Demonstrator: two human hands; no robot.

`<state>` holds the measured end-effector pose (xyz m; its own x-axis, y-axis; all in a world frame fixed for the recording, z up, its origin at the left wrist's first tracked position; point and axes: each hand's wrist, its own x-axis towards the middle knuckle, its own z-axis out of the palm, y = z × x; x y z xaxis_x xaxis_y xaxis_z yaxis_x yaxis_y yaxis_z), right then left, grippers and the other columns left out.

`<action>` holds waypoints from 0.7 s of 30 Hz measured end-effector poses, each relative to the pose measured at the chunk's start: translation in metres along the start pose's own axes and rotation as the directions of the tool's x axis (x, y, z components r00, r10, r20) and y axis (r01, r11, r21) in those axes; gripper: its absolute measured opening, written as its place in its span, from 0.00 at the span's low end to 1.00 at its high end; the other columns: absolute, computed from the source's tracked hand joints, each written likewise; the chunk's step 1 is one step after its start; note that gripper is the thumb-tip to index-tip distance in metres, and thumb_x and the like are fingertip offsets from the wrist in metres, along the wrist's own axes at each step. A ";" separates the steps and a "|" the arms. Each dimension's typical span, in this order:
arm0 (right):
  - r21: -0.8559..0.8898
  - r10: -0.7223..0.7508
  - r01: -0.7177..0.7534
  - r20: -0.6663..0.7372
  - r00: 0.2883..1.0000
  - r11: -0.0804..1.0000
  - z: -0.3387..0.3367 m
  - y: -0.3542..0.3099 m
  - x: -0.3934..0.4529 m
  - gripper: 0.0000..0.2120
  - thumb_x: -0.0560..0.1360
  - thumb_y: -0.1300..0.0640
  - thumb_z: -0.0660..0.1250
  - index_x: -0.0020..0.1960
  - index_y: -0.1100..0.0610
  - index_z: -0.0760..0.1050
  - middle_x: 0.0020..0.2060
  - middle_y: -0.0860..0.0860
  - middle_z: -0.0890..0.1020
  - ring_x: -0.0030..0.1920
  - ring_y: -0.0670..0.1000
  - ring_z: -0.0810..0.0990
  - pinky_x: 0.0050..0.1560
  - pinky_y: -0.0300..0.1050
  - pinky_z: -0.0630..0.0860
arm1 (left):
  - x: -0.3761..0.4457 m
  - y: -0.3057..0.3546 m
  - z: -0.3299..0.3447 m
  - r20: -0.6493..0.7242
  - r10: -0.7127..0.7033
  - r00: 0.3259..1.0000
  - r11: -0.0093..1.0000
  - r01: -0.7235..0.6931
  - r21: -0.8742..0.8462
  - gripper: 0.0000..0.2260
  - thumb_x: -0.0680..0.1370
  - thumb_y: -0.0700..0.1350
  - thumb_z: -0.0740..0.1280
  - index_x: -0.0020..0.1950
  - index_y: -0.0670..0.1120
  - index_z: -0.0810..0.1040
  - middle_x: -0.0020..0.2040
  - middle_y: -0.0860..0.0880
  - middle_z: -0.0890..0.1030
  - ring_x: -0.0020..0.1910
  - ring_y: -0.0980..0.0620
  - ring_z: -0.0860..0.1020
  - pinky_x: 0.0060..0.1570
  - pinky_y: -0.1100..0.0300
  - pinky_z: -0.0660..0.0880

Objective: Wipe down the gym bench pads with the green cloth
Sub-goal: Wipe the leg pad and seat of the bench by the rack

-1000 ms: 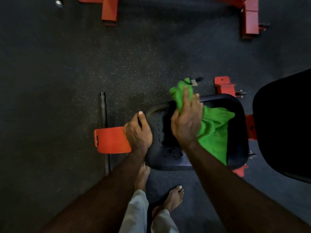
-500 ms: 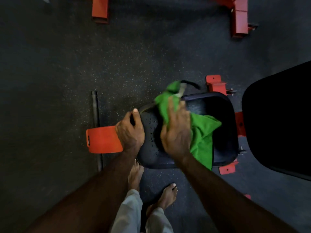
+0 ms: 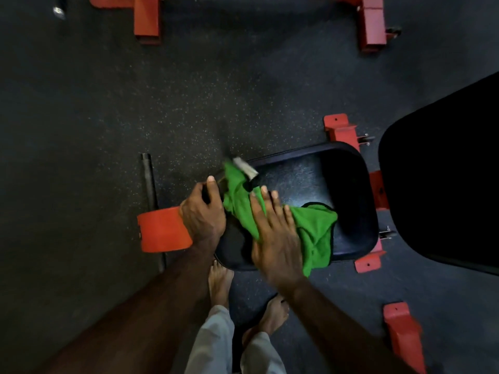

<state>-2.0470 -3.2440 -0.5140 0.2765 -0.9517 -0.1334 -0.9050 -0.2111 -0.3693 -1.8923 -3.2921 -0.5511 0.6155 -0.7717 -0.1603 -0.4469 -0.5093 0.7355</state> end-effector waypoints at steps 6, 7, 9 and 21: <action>0.268 0.613 -0.558 -0.211 0.762 0.786 -0.008 0.033 -0.010 0.48 0.70 0.66 0.67 0.85 0.52 0.49 0.84 0.53 0.53 0.84 0.54 0.50 0.82 0.54 0.50 | -0.001 -0.002 -0.001 0.031 -0.030 0.999 1.000 0.030 0.003 0.25 0.84 0.62 0.54 0.42 0.45 0.76 0.37 0.48 0.78 0.40 0.42 0.77 0.45 0.47 0.73; 0.295 0.681 -0.618 -0.224 0.697 0.729 -0.004 0.023 -0.013 0.48 0.70 0.65 0.68 0.85 0.53 0.49 0.84 0.54 0.53 0.84 0.55 0.50 0.82 0.54 0.49 | -0.001 -0.001 -0.001 0.032 -0.032 0.999 0.999 0.032 0.006 0.25 0.84 0.62 0.54 0.42 0.45 0.76 0.36 0.50 0.76 0.39 0.43 0.76 0.44 0.49 0.71; 0.202 0.616 -0.582 -0.227 0.755 0.788 0.009 -0.004 -0.025 0.46 0.70 0.62 0.68 0.84 0.56 0.51 0.84 0.57 0.54 0.84 0.58 0.50 0.82 0.58 0.49 | -0.001 -0.002 -0.001 0.023 -0.021 1.000 1.000 0.021 0.019 0.24 0.85 0.60 0.55 0.42 0.44 0.75 0.36 0.48 0.76 0.39 0.44 0.76 0.42 0.51 0.67; 0.321 0.760 -0.688 -0.255 0.598 0.650 0.001 0.026 -0.041 0.45 0.72 0.59 0.64 0.85 0.53 0.48 0.85 0.51 0.49 0.84 0.53 0.46 0.82 0.60 0.49 | -0.016 0.011 0.000 0.039 0.026 0.999 0.997 -0.029 0.076 0.23 0.85 0.56 0.57 0.71 0.41 0.74 0.67 0.40 0.78 0.66 0.40 0.74 0.65 0.52 0.67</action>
<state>-2.0820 -3.2102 -0.5189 -0.6046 -0.7866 -0.1254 -0.6749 0.5895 -0.4438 -1.9072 -3.2851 -0.5402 0.5774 -0.7993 -0.1667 -0.5128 -0.5138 0.6878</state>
